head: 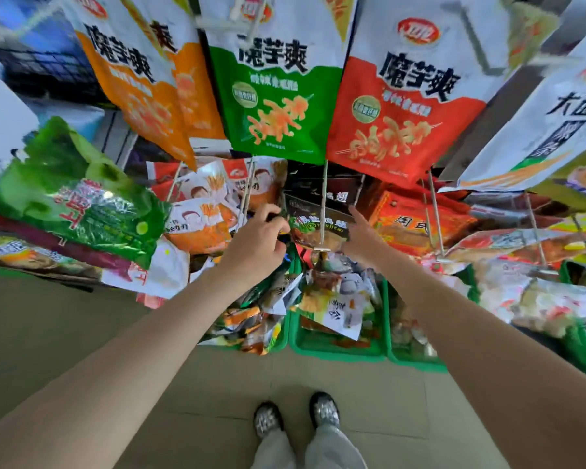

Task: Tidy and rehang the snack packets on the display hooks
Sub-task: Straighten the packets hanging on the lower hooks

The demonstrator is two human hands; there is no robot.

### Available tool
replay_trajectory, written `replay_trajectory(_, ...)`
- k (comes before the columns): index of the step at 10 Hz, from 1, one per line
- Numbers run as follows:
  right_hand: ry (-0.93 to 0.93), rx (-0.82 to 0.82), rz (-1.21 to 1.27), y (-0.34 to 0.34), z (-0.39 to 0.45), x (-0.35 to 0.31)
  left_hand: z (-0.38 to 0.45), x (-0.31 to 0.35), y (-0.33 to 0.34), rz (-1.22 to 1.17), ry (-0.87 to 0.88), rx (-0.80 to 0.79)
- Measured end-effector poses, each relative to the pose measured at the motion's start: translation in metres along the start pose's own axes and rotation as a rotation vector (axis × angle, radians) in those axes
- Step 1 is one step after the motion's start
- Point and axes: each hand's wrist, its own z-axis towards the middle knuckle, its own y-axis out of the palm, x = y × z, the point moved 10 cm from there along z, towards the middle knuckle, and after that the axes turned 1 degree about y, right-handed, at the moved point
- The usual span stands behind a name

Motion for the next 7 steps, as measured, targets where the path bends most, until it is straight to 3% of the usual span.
replay_trajectory(1, -0.027, -0.043, -0.096, 0.021, 0.017, 0.002, 0.006, -0.008, 0.015, -0.003, -0.046, -0.007)
replay_trajectory(2, -0.069, 0.011, -0.043, 0.024, 0.007, -0.003, 0.010, -0.006, 0.027, 0.009, -0.070, -0.018)
replay_trajectory(4, -0.094, -0.044, 0.016, 0.029, 0.001, -0.002, 0.015, 0.016, 0.031, -0.015, -0.043, 0.024)
replay_trajectory(7, -0.157, 0.103, 0.148, -0.038, -0.044, 0.037, 0.033, 0.080, 0.036, -0.031, 0.046, 0.139)
